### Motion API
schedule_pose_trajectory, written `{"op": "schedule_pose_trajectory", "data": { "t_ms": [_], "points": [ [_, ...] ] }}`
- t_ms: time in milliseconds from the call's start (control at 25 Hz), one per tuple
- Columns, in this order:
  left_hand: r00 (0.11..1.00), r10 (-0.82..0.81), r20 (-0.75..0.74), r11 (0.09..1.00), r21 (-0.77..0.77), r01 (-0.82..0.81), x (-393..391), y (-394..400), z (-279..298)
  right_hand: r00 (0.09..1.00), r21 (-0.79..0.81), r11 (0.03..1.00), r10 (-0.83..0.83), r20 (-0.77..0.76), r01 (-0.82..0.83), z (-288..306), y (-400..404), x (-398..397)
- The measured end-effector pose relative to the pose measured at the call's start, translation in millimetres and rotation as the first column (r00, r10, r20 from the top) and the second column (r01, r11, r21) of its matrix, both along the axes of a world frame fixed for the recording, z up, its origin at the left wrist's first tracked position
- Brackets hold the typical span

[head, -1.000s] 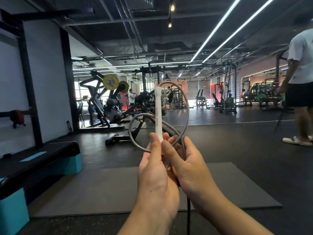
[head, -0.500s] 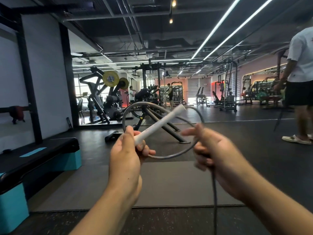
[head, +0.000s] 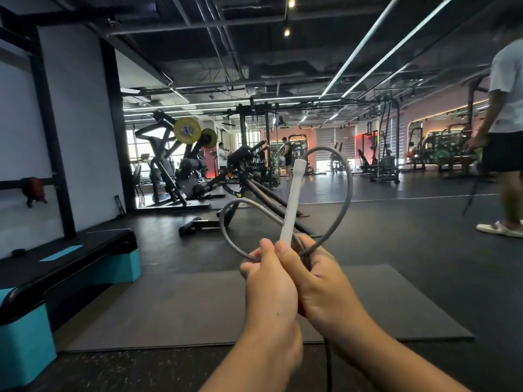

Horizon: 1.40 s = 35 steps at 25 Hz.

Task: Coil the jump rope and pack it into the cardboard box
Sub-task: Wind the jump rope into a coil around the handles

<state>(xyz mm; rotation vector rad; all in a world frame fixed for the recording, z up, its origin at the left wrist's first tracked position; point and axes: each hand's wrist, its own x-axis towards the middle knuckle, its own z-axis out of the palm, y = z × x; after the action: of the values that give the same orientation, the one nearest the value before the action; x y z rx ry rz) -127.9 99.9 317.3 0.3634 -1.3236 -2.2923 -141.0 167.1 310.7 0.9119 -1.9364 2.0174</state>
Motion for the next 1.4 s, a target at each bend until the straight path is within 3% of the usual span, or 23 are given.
{"op": "schedule_pose_trajectory", "data": {
  "t_ms": [80, 120, 160, 200, 240, 280, 320, 360, 400, 480, 560, 640, 680, 840, 1040, 1200, 1320, 1400],
  "points": [
    [0.995, 0.099, 0.002, 0.983, -0.156, -0.097, 7, -11, 1, 1.0, 0.143, 0.99, 0.017, 0.004, -0.017, 9, 15, -2],
    [0.979, 0.193, -0.059, 0.933, -0.297, -0.202, 15, -21, 5, 1.0, 0.246, 0.969, 0.003, -0.008, -0.001, 13, 23, -3],
    [0.934, 0.275, -0.227, 0.798, -0.488, -0.353, 25, -32, 12, 1.0, 0.353, 0.936, 0.0, -0.031, 0.011, 17, 32, -5],
    [0.865, 0.239, -0.442, 0.548, -0.674, -0.496, 34, -42, 21, 0.999, 0.441, 0.898, 0.014, -0.051, 0.01, 22, 39, -5],
    [0.799, 0.081, -0.596, 0.213, -0.773, -0.598, 39, -49, 31, 0.998, 0.508, 0.861, 0.046, -0.045, -0.017, 28, 46, -3],
    [0.768, -0.121, -0.629, -0.129, -0.757, -0.64, 41, -52, 46, 0.996, 0.567, 0.821, 0.088, -0.017, -0.063, 35, 52, -2],
    [0.777, -0.275, -0.567, -0.402, -0.666, -0.628, 37, -52, 62, 0.993, 0.627, 0.773, 0.115, 0.012, -0.097, 42, 56, -2],
    [0.816, -0.338, -0.468, -0.588, -0.572, -0.572, 34, -49, 77, 0.992, 0.685, 0.722, 0.122, 0.017, -0.101, 48, 58, -1],
    [0.874, -0.331, -0.355, -0.694, -0.537, -0.48, 28, -47, 89, 0.993, 0.731, 0.678, 0.122, 0.0, -0.083, 51, 60, 1],
    [0.962, -0.222, -0.156, -0.777, -0.568, -0.271, 20, -48, 113, 0.995, 0.751, 0.66, 0.089, -0.051, -0.021, 54, 65, 1],
    [0.989, -0.092, 0.114, -0.693, -0.721, 0.019, 9, -62, 125, 0.998, 0.672, 0.741, 0.046, -0.052, 0.001, 53, 73, -3],
    [0.94, -0.1, 0.327, -0.441, -0.861, 0.252, 6, -78, 119, 0.999, 0.599, 0.8, 0.046, -0.016, -0.028, 56, 83, -3],
    [0.925, -0.161, 0.343, -0.349, -0.897, 0.272, 6, -82, 111, 0.998, 0.583, 0.811, 0.063, 0.001, -0.052, 55, 85, -3],
    [0.824, -0.454, 0.339, -0.057, -0.934, 0.353, 3, -71, 92, 0.991, 0.457, 0.882, 0.08, 0.104, -0.119, 46, 81, -1],
    [0.784, -0.537, 0.311, 0.106, -0.897, 0.429, -3, -67, 87, 0.97, 0.188, 0.977, 0.055, 0.235, -0.101, 36, 73, -3],
    [0.825, -0.538, 0.173, 0.425, -0.79, 0.442, -6, -70, 75, 0.938, -0.027, 0.995, 0.101, 0.331, -0.097, 25, 61, -1],
    [0.819, -0.556, 0.14, 0.576, -0.645, 0.501, -8, -70, 65, 0.937, -0.04, 0.997, 0.081, 0.34, -0.072, 24, 58, -4],
    [0.789, -0.593, 0.163, 0.608, -0.551, 0.571, -7, -74, 60, 0.935, -0.001, 0.994, 0.105, 0.339, -0.111, 24, 60, -5]
  ]
}}
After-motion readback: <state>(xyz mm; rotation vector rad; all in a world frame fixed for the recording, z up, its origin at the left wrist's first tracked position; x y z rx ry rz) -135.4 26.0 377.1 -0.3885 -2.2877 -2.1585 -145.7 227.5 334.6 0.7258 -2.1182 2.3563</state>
